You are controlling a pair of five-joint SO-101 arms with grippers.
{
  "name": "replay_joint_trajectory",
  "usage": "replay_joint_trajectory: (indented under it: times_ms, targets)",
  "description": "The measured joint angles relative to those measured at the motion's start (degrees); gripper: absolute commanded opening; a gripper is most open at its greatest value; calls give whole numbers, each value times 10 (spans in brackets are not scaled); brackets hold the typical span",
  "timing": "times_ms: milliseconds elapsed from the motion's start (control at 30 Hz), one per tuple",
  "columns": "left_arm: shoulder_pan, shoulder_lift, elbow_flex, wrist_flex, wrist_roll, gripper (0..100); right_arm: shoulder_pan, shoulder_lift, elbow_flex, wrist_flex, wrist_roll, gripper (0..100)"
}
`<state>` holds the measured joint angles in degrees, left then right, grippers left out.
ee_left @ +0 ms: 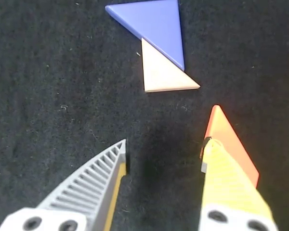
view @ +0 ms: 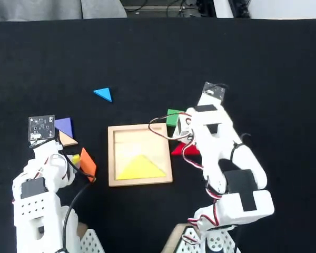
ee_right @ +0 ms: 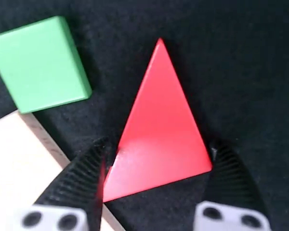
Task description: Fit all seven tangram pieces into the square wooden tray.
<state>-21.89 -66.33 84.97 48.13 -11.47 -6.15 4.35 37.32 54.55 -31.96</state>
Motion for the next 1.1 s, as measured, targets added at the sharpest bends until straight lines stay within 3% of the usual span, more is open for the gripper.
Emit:
replay_joint_trajectory:
  times_ms: [433,533,700,1100]
  targets:
    - [0,0,0,0,0,252,28,4,-91,124,62,191]
    - [0,0,0,0,0,252,16,-22,-94,135,113,191]
    - [0,0,0,0,0,252,-59,-101,-95,136,192,191]
    - [0,0,0,0,0,252,-292,-133,-94,70,204,191]
